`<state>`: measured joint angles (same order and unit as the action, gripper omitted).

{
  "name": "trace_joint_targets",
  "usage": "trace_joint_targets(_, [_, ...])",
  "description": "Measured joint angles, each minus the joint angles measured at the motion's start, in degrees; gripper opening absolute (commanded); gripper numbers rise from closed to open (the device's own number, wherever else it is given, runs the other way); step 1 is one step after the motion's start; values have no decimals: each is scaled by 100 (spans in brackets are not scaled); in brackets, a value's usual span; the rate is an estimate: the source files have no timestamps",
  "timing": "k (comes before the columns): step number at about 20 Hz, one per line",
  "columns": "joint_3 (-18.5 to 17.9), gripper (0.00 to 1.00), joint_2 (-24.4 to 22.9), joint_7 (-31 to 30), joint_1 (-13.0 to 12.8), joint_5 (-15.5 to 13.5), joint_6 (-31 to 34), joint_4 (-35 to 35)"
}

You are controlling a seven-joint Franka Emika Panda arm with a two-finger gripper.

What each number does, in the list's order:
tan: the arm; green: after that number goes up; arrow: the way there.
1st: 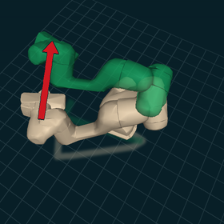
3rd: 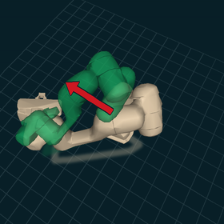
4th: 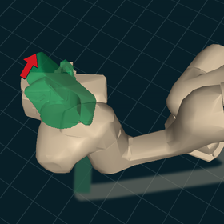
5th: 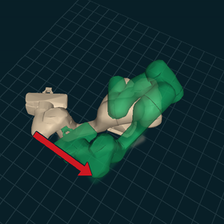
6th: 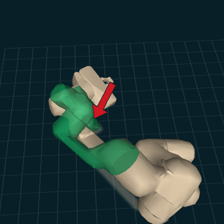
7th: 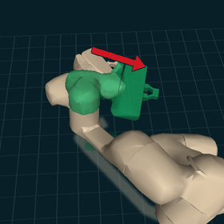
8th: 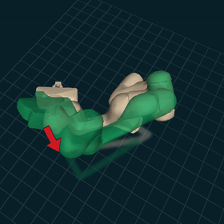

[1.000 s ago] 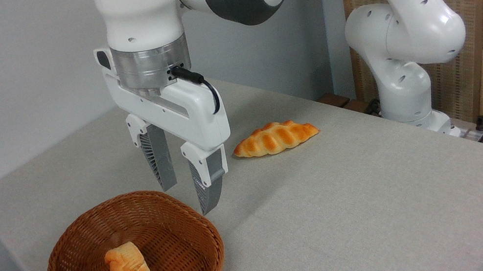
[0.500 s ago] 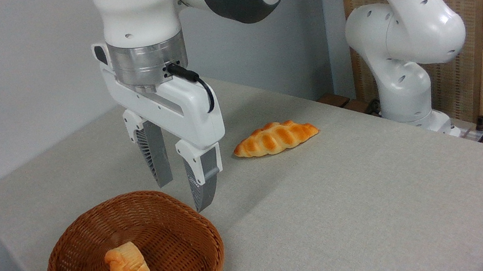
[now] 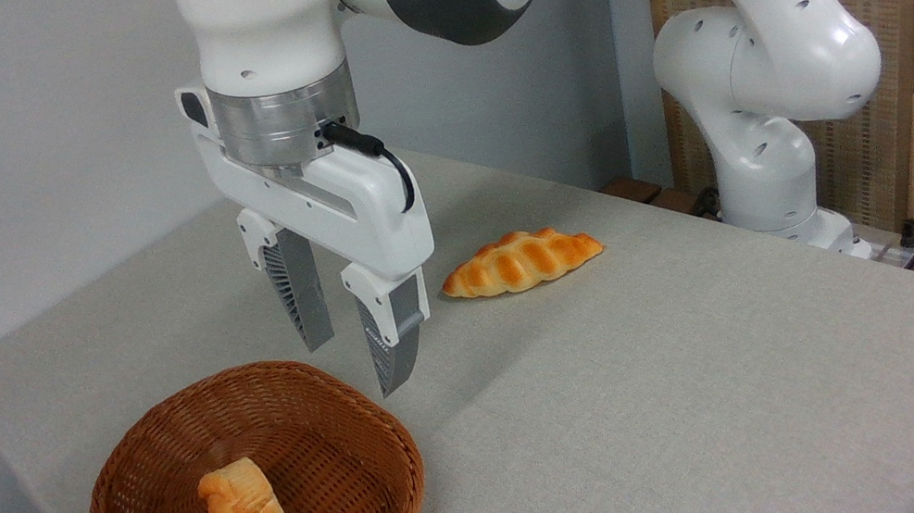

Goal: Put bread into the basket

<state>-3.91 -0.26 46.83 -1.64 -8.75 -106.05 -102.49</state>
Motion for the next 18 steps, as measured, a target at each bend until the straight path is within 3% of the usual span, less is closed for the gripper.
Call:
trace_joint_targets(11, [9, 100, -1, 5, -42, 0, 296, -31])
trace_joint_targets(18, [43, 100, -338, 32, -429, 72, 370, -559])
